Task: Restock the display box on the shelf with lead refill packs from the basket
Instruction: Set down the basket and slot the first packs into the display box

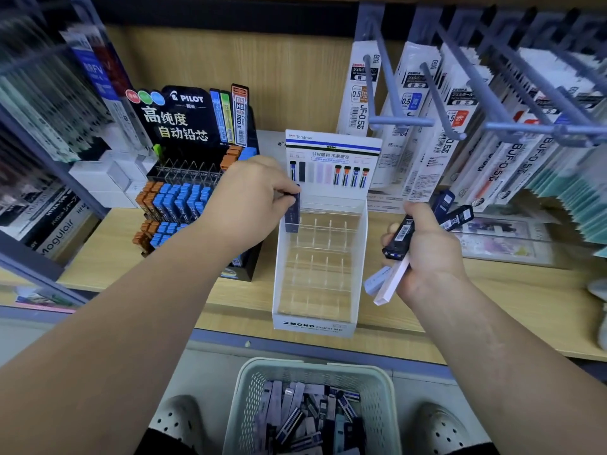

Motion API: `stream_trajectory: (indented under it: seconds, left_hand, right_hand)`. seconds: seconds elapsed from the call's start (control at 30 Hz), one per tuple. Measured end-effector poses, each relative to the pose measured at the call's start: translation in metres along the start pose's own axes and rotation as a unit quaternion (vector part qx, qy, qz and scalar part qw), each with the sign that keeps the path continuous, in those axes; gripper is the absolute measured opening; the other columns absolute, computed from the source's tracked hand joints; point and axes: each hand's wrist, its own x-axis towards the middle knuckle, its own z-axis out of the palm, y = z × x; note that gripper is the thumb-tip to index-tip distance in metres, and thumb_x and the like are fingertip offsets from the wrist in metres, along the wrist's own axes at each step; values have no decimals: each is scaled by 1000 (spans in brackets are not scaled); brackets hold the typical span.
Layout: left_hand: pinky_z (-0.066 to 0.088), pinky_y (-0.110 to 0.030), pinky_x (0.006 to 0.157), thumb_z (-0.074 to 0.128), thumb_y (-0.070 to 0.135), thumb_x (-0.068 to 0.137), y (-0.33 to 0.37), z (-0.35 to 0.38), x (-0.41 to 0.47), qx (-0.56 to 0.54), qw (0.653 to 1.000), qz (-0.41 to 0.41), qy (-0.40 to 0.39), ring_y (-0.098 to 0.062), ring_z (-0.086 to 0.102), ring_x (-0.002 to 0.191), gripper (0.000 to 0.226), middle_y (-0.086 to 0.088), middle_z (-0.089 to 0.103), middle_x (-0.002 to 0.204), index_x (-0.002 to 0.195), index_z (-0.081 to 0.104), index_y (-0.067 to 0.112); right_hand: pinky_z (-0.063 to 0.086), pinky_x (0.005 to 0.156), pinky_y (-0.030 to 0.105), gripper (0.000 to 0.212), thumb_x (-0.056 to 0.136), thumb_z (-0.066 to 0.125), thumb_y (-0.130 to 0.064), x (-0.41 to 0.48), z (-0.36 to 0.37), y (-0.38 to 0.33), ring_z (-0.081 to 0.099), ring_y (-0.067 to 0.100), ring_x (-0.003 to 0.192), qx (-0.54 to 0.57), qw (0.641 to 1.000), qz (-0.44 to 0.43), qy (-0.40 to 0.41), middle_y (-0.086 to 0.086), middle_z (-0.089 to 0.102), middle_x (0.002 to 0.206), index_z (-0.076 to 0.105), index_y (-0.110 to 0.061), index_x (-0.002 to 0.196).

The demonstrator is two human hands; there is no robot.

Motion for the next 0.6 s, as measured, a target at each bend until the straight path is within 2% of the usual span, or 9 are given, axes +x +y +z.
stream_trajectory:
  seconds: [0.13, 0.3, 0.43, 0.6]
  left_hand:
    - [52, -34, 75, 82, 9, 74, -1, 2, 0, 33, 999, -24, 23, -12, 53, 79, 20, 7, 56, 82, 93, 76, 14]
    - [53, -38, 70, 78, 7, 78, -1, 1, -5, 46, 998, -14, 40, -15, 57, 75, 10, 0, 64, 79, 84, 74, 13]
    - [55, -41, 72, 77, 8, 79, -2, 1, -7, 46, 998, -13, 41, -20, 62, 79, 7, -3, 68, 82, 86, 76, 11]
    - [53, -41, 72, 75, 16, 83, 9, -5, -7, 53, 996, -50, 53, -16, 58, 78, 5, 1, 64, 81, 87, 71, 14]
  right_hand:
    - [42, 42, 21, 12, 88, 68, -19, -2, 0, -2, 47, 14, 41, 22, 1000, 2, 4, -1, 54, 50, 59, -12, 84]
    - [41, 41, 20, 15, 87, 69, -20, -1, 1, -3, 46, 14, 41, 31, 999, 7, 14, 0, 54, 51, 58, -12, 79]
    - [41, 42, 21, 17, 87, 69, -22, -1, 1, -1, 48, 15, 43, 14, 1000, 6, 15, 0, 55, 51, 58, -13, 78]
    - [41, 42, 20, 18, 86, 70, -25, 1, 1, 1, 48, 15, 46, 2, 1000, 16, 18, -1, 56, 54, 58, -15, 78]
